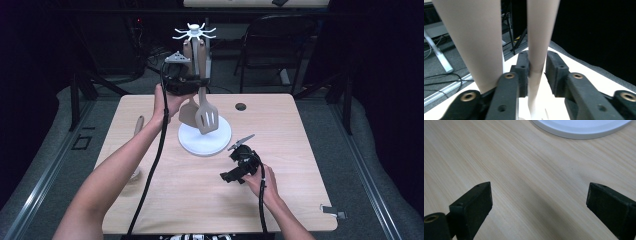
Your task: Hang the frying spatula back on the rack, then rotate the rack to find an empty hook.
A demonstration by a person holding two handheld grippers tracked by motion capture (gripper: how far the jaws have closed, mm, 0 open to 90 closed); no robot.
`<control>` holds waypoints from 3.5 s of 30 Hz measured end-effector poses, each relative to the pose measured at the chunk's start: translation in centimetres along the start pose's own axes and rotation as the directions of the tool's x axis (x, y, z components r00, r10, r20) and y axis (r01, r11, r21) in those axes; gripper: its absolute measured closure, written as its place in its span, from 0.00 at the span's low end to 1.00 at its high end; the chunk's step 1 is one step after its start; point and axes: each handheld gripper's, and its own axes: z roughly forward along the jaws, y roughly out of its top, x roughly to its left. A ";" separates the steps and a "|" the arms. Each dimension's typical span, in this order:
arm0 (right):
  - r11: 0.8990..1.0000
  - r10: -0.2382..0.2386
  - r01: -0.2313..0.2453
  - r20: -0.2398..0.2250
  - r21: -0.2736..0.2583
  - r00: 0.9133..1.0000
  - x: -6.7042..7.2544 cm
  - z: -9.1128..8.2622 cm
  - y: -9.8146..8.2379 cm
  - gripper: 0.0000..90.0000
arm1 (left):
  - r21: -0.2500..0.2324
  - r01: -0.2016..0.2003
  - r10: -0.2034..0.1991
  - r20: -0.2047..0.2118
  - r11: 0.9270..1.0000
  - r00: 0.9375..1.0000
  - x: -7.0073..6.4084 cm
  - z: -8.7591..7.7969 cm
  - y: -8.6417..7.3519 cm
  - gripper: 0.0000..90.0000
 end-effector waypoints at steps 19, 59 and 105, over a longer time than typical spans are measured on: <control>1.000 0.002 -0.002 -0.006 -0.008 1.000 0.2 0.1 0.1 0.07 | 0.069 -0.062 0.060 0.036 0.996 0.998 -1.4 -2.3 -1.6 0.51; 1.000 -0.011 0.011 0.001 0.007 1.000 0.1 0.1 0.2 0.08 | -0.102 -0.096 0.083 -0.131 0.990 0.988 1.9 -8.7 4.4 1.00; 1.000 -0.023 0.023 -0.002 0.021 1.000 0.2 0.1 0.3 0.09 | -0.069 -0.147 0.133 -0.177 0.987 0.975 1.2 -9.2 5.4 1.00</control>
